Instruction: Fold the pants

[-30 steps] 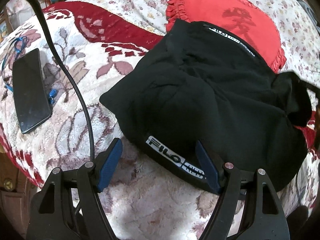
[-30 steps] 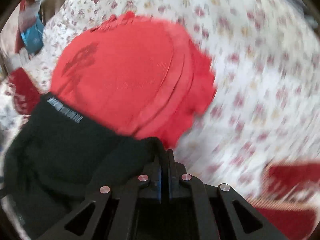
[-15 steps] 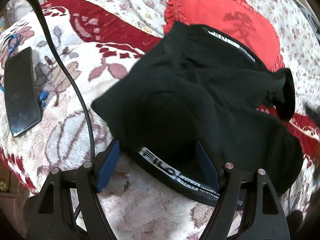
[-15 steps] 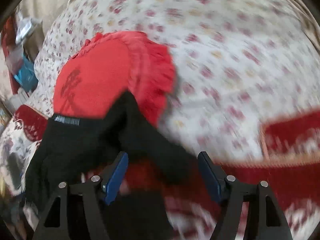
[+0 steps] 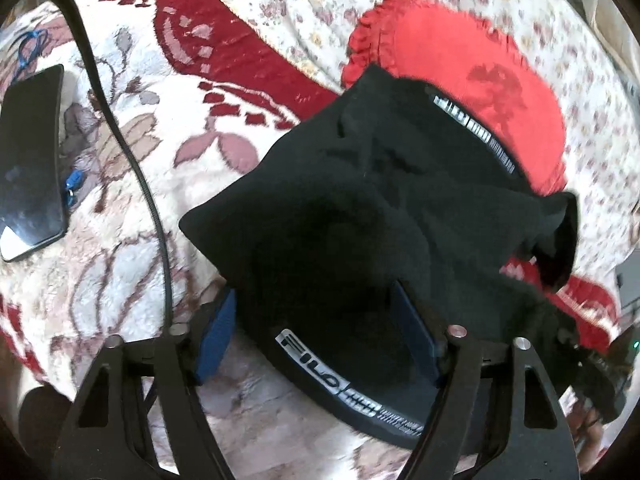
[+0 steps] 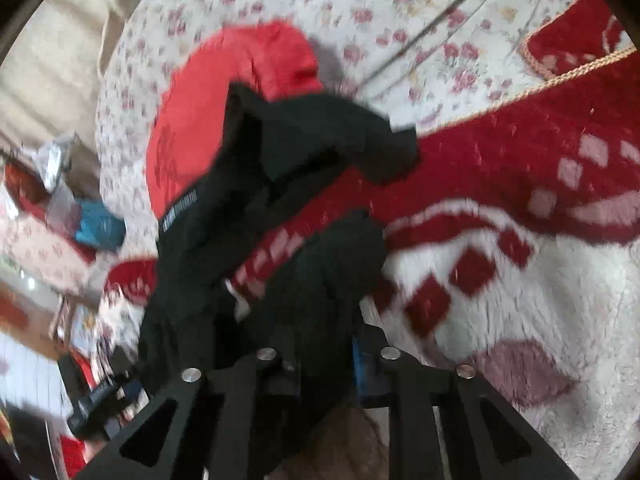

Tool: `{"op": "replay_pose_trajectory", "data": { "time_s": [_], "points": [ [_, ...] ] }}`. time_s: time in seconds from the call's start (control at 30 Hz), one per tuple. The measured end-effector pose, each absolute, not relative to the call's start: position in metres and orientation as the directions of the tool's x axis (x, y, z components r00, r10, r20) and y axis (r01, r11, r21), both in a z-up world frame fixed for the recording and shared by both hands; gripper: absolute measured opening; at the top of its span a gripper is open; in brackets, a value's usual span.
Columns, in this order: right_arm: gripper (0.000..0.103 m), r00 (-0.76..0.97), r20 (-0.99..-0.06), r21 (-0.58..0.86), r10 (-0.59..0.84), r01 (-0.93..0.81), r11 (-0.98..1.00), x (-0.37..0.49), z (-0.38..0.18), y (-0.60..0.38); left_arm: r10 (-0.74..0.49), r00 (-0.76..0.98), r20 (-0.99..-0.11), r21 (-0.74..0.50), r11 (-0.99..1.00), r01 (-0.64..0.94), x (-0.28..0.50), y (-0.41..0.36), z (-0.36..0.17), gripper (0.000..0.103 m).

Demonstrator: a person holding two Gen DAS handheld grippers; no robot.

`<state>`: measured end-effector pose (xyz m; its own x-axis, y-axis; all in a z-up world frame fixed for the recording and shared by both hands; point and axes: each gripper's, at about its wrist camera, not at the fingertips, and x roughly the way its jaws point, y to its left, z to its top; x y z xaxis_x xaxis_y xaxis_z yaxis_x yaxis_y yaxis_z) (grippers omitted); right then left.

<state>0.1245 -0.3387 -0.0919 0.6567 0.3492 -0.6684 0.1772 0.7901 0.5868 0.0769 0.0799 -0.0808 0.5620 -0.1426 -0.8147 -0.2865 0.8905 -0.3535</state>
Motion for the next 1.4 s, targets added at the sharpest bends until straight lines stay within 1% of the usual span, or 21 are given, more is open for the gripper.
{"op": "replay_pose_trajectory", "data": {
  "time_s": [0.03, 0.07, 0.13, 0.27, 0.37, 0.43, 0.5, 0.57, 0.6, 0.67, 0.7, 0.73, 0.8, 0.97, 1.03, 1.07, 1.13, 1.2, 1.3, 1.37, 1.4],
  "points": [
    [0.013, 0.675, -0.665, 0.563, 0.319, 0.172, 0.809, 0.120, -0.083, -0.337, -0.134, 0.572, -0.809, -0.354, 0.889, -0.292, 0.076, 0.082, -0.079, 0.035],
    [0.013, 0.690, -0.666, 0.526, 0.283, 0.167, 0.834, 0.114, -0.074, -0.335, -0.132, 0.574, -0.808, -0.354, 0.888, -0.294, 0.075, 0.085, -0.077, 0.026],
    [0.013, 0.711, -0.672, 0.437, 0.204, 0.159, 0.885, 0.098, -0.052, -0.331, -0.173, 0.585, -0.792, -0.404, 0.868, -0.289, 0.068, 0.094, -0.074, 0.019],
    [0.013, 0.720, -0.686, 0.323, 0.109, 0.168, 0.931, 0.052, -0.022, -0.331, -0.188, 0.611, -0.769, -0.410, 0.879, -0.245, 0.039, 0.099, -0.054, 0.015],
    [0.014, 0.669, -0.740, 0.258, 0.070, 0.185, 0.948, 0.028, -0.028, -0.332, -0.186, 0.614, -0.767, -0.395, 0.891, -0.223, 0.018, 0.100, -0.050, 0.015],
    [0.032, 0.562, -0.826, 0.194, 0.037, 0.222, 0.956, 0.027, -0.056, -0.337, -0.164, 0.589, -0.791, -0.361, 0.903, -0.234, 0.012, 0.100, -0.063, 0.015],
    [0.032, 0.469, -0.883, 0.159, 0.002, 0.295, 0.942, 0.023, -0.080, -0.351, -0.156, 0.556, -0.816, -0.345, 0.904, -0.253, 0.010, 0.101, -0.077, 0.015],
    [0.041, 0.490, -0.871, 0.203, 0.010, 0.340, 0.918, 0.011, -0.079, -0.369, -0.163, 0.556, -0.815, -0.354, 0.900, -0.256, 0.004, 0.104, -0.078, 0.016],
    [0.048, 0.515, -0.857, 0.215, -0.006, 0.367, 0.905, 0.004, -0.071, -0.379, -0.136, 0.561, -0.817, -0.334, 0.904, -0.267, 0.001, 0.106, -0.074, 0.016],
    [0.051, 0.542, -0.837, 0.177, -0.081, 0.408, 0.896, -0.003, -0.058, -0.390, -0.054, 0.577, -0.815, -0.269, 0.917, -0.295, -0.001, 0.112, -0.063, 0.016],
    [0.053, 0.548, -0.825, 0.140, -0.139, 0.437, 0.889, -0.005, -0.050, -0.398, -0.052, 0.580, -0.813, -0.273, 0.914, -0.300, -0.002, 0.115, -0.060, 0.016],
    [0.053, 0.555, -0.818, 0.135, -0.154, 0.446, 0.885, -0.005, -0.048, -0.402, -0.059, 0.583, -0.811, -0.290, 0.905, -0.312, -0.002, 0.120, -0.055, 0.016],
    [0.053, 0.565, -0.817, 0.173, -0.116, 0.432, 0.885, 0.001, -0.049, -0.407, -0.058, 0.592, -0.804, -0.300, 0.900, -0.318, -0.004, 0.124, -0.049, 0.016],
    [0.052, 0.540, -0.841, 0.208, -0.018, 0.354, 0.912, 0.026, -0.078, -0.386, -0.043, 0.613, -0.789, -0.259, 0.928, -0.269, -0.007, 0.109, -0.031, 0.016],
    [0.022, 0.541, -0.840, 0.210, 0.046, 0.247, 0.946, 0.032, -0.084, -0.366, -0.042, 0.609, -0.792, -0.241, 0.938, -0.249, -0.005, 0.100, -0.030, 0.018],
    [0.021, 0.531, -0.845, 0.199, 0.055, 0.217, 0.956, 0.034, -0.083, -0.358, -0.044, 0.605, -0.795, -0.235, 0.942, -0.241, -0.002, 0.097, -0.030, 0.019],
    [0.019, 0.560, -0.829, 0.121, 0.000, 0.179, 0.976, 0.031, -0.070, -0.344, -0.056, 0.596, -0.801, -0.234, 0.946, -0.225, 0.002, 0.088, -0.032, 0.019],
    [0.019, 0.580, -0.812, 0.051, -0.069, 0.188, 0.981, 0.025, -0.054, -0.340, -0.073, 0.589, -0.805, -0.235, 0.950, -0.204, 0.007, 0.080, -0.034, 0.027],
    [0.019, 0.562, -0.813, -0.036, -0.150, 0.209, 0.977, 0.023, -0.051, -0.343, -0.079, 0.582, -0.809, -0.220, 0.960, -0.176, 0.013, 0.063, -0.043, 0.030],
    [0.024, 0.491, -0.845, -0.111, -0.212, 0.226, 0.968, 0.032, -0.071, -0.345, -0.080, 0.563, -0.823, -0.204, 0.966, -0.161, 0.020, 0.051, -0.056, 0.030],
    [0.027, 0.447, -0.870, -0.116, -0.208, 0.225, 0.967, 0.038, -0.082, -0.346, -0.071, 0.549, -0.833, -0.188, 0.969, -0.160, 0.023, 0.048, -0.063, 0.030]
  ]
}}
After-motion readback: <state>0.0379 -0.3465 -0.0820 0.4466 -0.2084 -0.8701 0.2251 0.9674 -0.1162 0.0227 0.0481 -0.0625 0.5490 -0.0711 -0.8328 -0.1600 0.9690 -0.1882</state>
